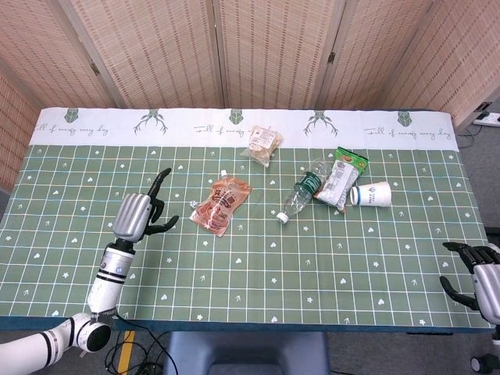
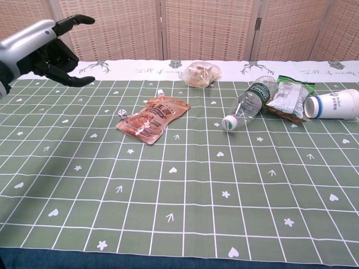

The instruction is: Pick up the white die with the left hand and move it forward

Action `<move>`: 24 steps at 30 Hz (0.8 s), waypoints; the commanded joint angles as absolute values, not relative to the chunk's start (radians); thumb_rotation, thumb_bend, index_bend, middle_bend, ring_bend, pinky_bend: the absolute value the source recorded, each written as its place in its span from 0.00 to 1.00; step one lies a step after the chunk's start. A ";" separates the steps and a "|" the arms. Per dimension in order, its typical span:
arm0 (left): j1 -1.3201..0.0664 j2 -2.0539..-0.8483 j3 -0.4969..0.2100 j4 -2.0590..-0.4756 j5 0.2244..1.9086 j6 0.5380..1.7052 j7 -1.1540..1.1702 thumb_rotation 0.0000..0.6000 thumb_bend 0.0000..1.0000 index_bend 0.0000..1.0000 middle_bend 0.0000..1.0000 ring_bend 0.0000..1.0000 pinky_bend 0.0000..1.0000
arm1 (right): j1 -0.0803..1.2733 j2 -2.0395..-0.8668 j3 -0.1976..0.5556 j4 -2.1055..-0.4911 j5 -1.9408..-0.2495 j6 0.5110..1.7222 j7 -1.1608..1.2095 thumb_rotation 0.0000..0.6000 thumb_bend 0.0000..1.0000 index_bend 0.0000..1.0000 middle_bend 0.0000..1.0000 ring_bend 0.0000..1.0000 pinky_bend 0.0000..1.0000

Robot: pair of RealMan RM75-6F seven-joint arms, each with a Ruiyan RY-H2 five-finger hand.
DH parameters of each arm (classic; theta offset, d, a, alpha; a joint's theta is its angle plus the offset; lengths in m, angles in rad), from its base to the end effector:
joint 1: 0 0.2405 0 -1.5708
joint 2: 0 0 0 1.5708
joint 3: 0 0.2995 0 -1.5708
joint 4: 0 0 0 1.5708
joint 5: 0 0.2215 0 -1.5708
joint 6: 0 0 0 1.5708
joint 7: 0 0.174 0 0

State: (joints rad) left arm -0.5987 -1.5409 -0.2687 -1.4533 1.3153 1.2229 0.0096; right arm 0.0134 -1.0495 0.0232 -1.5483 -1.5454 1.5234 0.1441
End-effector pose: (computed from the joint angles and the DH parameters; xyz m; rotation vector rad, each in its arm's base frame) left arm -0.1869 0.4003 0.0296 -1.5080 -1.0020 -1.3531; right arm -0.3779 -0.1841 0.1989 1.3660 -0.9277 0.8919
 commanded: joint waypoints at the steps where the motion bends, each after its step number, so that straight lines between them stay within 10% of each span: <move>1: -0.582 -1.511 -0.243 -1.472 1.307 1.206 0.027 1.00 0.27 0.00 0.87 0.78 0.95 | 0.014 -1.048 0.024 -1.550 -1.546 1.523 0.143 1.00 0.24 0.28 0.33 0.35 0.27; 14: -0.437 -1.306 -0.159 -1.612 1.270 1.268 0.074 1.00 0.27 0.08 0.53 0.43 0.60 | 0.019 -1.039 0.028 -1.561 -1.545 1.516 0.129 1.00 0.24 0.28 0.33 0.35 0.27; 24: -0.288 -1.225 -0.095 -1.659 1.286 1.431 0.133 1.00 0.27 0.14 0.50 0.39 0.50 | 0.045 -1.048 0.032 -1.541 -1.567 1.498 0.144 1.00 0.24 0.28 0.34 0.35 0.27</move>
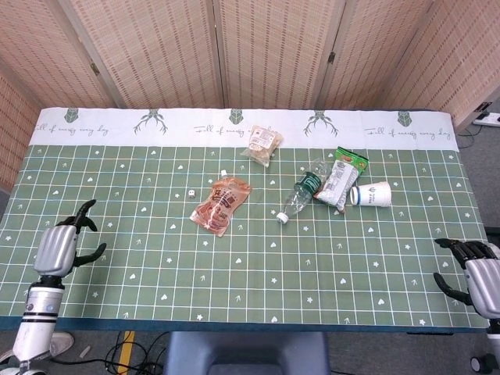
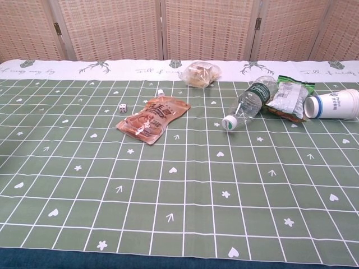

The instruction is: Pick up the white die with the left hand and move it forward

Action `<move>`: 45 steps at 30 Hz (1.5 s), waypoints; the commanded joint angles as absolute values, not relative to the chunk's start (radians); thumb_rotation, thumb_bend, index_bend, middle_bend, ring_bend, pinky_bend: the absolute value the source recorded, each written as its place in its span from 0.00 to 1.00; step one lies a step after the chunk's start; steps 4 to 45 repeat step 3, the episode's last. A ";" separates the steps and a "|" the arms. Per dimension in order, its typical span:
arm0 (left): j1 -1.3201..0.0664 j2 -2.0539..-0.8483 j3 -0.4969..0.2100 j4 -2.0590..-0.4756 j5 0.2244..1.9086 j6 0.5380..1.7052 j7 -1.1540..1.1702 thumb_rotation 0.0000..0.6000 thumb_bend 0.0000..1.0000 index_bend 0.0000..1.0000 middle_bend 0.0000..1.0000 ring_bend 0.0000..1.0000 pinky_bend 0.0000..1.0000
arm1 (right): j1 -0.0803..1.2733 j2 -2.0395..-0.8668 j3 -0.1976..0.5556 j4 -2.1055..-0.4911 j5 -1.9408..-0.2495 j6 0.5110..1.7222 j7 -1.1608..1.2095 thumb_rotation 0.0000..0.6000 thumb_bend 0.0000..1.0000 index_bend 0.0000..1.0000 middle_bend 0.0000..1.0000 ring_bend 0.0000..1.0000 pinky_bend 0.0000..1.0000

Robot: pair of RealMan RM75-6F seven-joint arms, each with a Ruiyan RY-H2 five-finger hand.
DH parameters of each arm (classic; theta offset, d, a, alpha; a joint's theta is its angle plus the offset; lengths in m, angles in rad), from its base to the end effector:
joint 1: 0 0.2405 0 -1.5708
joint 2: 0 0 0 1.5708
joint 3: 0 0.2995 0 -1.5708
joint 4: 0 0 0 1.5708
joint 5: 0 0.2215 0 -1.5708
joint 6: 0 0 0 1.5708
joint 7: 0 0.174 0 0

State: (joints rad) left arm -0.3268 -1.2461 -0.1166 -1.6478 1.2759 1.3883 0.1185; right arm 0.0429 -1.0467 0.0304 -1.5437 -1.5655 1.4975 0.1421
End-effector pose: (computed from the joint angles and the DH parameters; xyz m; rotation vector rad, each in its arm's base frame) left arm -0.3052 0.3066 0.1226 -1.3673 -0.9469 -0.9953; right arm -0.3720 -0.1967 0.1960 1.4126 -0.9118 0.9026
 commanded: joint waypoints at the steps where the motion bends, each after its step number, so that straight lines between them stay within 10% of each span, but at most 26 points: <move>1: -0.276 -1.221 -0.091 -1.661 1.293 1.447 0.132 1.00 0.27 0.14 0.50 0.39 0.50 | 0.046 -1.049 0.032 -1.540 -1.569 1.498 0.146 1.00 0.24 0.28 0.34 0.35 0.27; 45: -0.252 -1.215 -0.082 -1.663 1.309 1.478 0.130 1.00 0.27 0.14 0.50 0.39 0.50 | 0.048 -1.052 0.033 -1.538 -1.572 1.499 0.149 1.00 0.24 0.28 0.34 0.35 0.27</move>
